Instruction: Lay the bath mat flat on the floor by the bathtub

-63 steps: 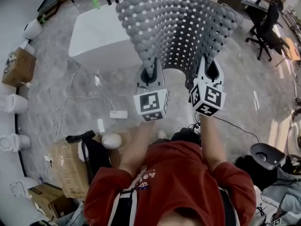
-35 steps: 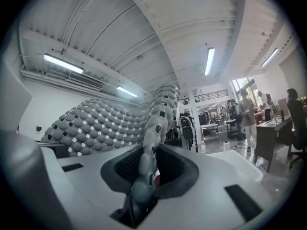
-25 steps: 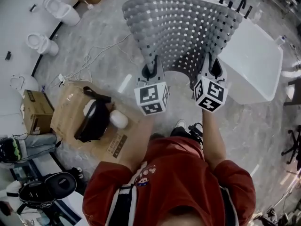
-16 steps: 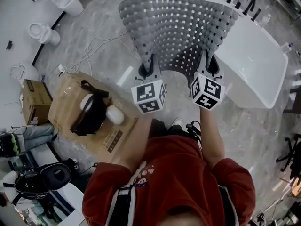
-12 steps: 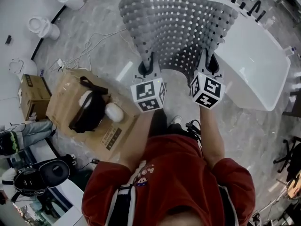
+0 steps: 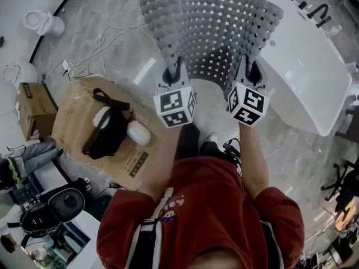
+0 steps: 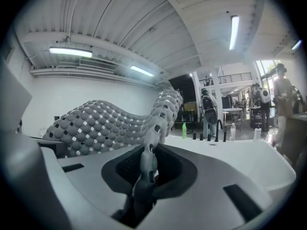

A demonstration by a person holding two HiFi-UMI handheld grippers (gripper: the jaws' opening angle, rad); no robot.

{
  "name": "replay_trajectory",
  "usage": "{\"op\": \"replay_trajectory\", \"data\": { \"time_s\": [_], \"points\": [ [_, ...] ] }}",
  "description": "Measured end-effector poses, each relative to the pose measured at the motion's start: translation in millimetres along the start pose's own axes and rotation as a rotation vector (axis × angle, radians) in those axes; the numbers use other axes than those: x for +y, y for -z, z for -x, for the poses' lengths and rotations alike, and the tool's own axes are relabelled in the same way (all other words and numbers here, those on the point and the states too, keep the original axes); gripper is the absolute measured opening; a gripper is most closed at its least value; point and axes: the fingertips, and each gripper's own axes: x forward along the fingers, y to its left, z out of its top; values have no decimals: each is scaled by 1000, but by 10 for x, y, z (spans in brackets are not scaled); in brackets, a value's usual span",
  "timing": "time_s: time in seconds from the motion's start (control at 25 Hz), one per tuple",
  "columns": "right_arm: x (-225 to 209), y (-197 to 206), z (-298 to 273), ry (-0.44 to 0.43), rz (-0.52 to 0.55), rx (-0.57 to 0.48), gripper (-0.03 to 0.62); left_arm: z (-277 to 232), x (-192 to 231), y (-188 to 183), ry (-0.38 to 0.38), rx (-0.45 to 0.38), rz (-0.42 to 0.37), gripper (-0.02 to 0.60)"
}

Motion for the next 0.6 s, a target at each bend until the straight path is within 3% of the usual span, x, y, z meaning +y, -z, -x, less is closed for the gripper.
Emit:
{"op": "replay_trajectory", "data": {
  "time_s": [0.6],
  "points": [
    [610,1053,-892,70,-1,229,64,-966,1078,855,24,200,-4,52]
  ]
}}
